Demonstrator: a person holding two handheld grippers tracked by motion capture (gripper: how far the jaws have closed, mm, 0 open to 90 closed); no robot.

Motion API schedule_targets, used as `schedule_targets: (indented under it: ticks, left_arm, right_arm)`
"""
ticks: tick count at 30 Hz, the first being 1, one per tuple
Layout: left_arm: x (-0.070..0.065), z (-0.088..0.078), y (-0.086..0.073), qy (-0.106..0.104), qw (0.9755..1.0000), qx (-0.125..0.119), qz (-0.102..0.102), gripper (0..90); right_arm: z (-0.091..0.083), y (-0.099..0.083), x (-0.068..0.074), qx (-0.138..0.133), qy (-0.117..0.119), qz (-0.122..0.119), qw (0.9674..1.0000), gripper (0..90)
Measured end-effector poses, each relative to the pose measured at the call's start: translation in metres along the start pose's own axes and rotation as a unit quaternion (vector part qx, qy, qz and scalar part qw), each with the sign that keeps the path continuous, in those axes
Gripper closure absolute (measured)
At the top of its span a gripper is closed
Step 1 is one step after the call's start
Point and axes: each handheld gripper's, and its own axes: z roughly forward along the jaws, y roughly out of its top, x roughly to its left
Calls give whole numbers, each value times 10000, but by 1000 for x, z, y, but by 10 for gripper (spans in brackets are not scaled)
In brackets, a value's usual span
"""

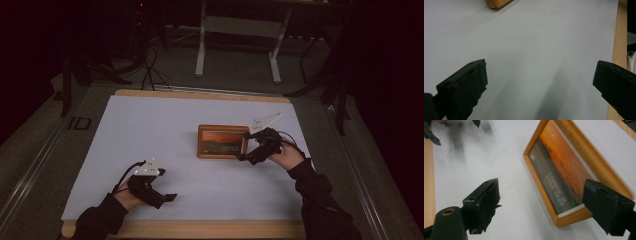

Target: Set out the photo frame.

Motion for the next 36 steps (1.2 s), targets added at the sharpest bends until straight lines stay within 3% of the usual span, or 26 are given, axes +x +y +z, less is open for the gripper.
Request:
schedule_targets:
  ticks: [3, 13, 18, 24, 36]
  left_arm:
    - [0, 0, 0, -13, 10000, 9, -7, 1]
    - [0, 0, 0, -14, 10000, 5, -5, 1]
    - [0, 0, -1, -19, 10000, 25, 4, 1]
    - [-1, 0, 0, -19, 10000, 30, 10, 1]
    - [-3, 2, -1, -58, 9999, 67, 55, 1]
  right_arm:
    - [1, -12, 7, -133, -152, 56, 9998, 143]
    - [9, -45, 27, -490, -169, 446, 9977, 151]
    - [17, -58, 39, -484, -248, 479, 9974, 151]
    - [24, -76, 47, -731, -372, 698, 9942, 151]
    - [23, -97, 68, -981, -576, 696, 9911, 146]
